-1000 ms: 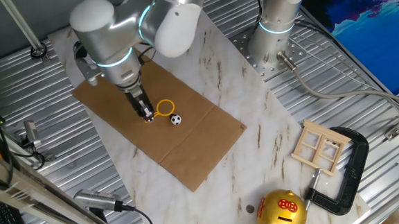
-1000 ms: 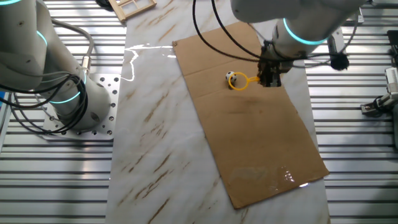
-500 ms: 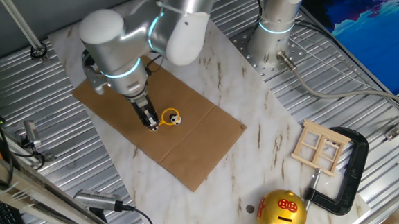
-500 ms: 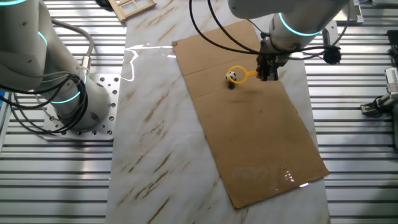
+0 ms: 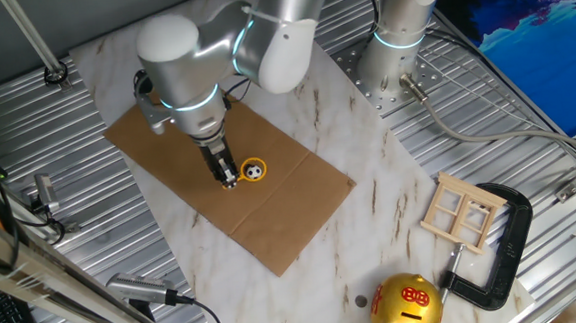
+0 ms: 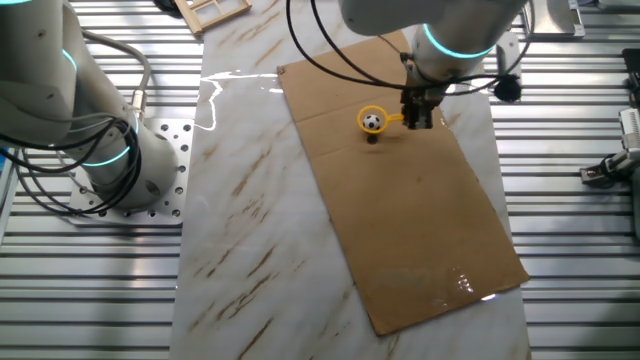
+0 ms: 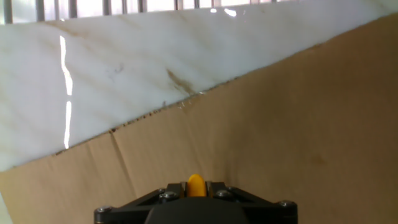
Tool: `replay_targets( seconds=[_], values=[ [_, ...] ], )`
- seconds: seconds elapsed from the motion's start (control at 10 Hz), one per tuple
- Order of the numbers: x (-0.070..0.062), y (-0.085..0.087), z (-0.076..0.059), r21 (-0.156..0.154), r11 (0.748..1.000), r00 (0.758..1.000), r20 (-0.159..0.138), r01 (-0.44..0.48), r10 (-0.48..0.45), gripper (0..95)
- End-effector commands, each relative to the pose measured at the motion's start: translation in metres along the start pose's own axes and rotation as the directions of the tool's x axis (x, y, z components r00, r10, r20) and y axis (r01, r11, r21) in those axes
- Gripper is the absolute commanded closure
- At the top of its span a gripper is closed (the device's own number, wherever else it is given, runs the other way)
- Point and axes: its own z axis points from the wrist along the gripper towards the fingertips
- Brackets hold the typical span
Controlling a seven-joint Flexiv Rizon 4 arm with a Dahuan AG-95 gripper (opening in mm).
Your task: Attach the bubble ring to the ball
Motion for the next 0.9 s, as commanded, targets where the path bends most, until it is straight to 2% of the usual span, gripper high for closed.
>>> replay_targets(
  seconds=[0.1, 0.9],
  values=[
    [0.0020, 0.0032, 0.0047, 0.004, 1.000, 1.000, -0.002, -0.007, 0.007, 95.0],
    [0.0046, 0.0020, 0.0093, 0.002, 1.000, 1.000, 0.003, 0.003, -0.003, 95.0]
  ],
)
